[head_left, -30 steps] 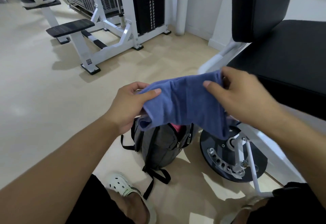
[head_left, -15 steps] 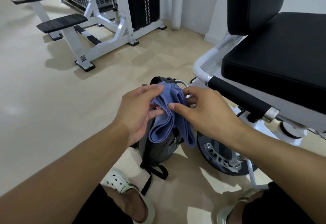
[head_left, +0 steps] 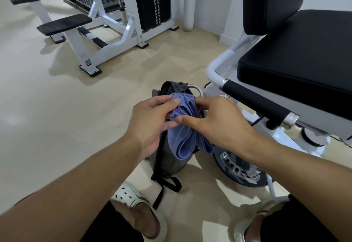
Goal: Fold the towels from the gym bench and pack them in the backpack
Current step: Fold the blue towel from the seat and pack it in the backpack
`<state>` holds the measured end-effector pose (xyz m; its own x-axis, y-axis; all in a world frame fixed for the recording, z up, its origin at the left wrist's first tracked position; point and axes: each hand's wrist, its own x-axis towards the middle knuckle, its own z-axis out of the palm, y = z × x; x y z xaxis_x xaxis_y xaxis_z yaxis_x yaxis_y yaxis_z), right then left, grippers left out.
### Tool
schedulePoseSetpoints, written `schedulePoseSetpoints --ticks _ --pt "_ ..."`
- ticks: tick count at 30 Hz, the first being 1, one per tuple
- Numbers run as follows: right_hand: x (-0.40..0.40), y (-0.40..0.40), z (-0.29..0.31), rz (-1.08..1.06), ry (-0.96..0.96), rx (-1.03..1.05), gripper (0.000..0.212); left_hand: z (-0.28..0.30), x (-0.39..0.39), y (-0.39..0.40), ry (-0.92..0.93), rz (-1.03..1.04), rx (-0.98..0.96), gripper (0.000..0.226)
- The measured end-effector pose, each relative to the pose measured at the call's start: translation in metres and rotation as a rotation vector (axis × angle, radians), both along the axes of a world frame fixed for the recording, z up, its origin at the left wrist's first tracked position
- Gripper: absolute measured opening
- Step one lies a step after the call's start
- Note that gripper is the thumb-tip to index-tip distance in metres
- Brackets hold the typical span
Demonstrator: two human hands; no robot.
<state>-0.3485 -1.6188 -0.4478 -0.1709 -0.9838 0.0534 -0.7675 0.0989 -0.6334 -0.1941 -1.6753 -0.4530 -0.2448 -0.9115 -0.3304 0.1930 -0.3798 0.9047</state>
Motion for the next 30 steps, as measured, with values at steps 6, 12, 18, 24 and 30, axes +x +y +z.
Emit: schedulePoseSetpoints --ticks 6,12,18,24,30 --pt "0.000 -0.005 -0.008 -0.009 -0.113 -0.046 0.027 -0.001 0.000 -0.001 -0.025 0.030 -0.018 0.010" --pt "0.001 -0.009 -0.014 -0.017 -0.355 -0.002 0.031 -0.001 0.001 -0.004 -0.141 0.018 -0.061 0.023" --pt "-0.008 -0.015 -0.015 -0.114 -0.352 -0.044 0.031 0.000 0.008 -0.012 -0.271 0.063 -0.157 0.031" --pt "0.009 -0.009 -0.022 0.002 -0.460 0.015 0.022 -0.005 -0.001 0.001 -0.337 -0.041 -0.248 0.044" --pt "0.006 -0.005 -0.014 0.073 -0.501 0.092 0.019 0.005 0.002 0.000 -0.105 -0.085 -0.133 0.038"
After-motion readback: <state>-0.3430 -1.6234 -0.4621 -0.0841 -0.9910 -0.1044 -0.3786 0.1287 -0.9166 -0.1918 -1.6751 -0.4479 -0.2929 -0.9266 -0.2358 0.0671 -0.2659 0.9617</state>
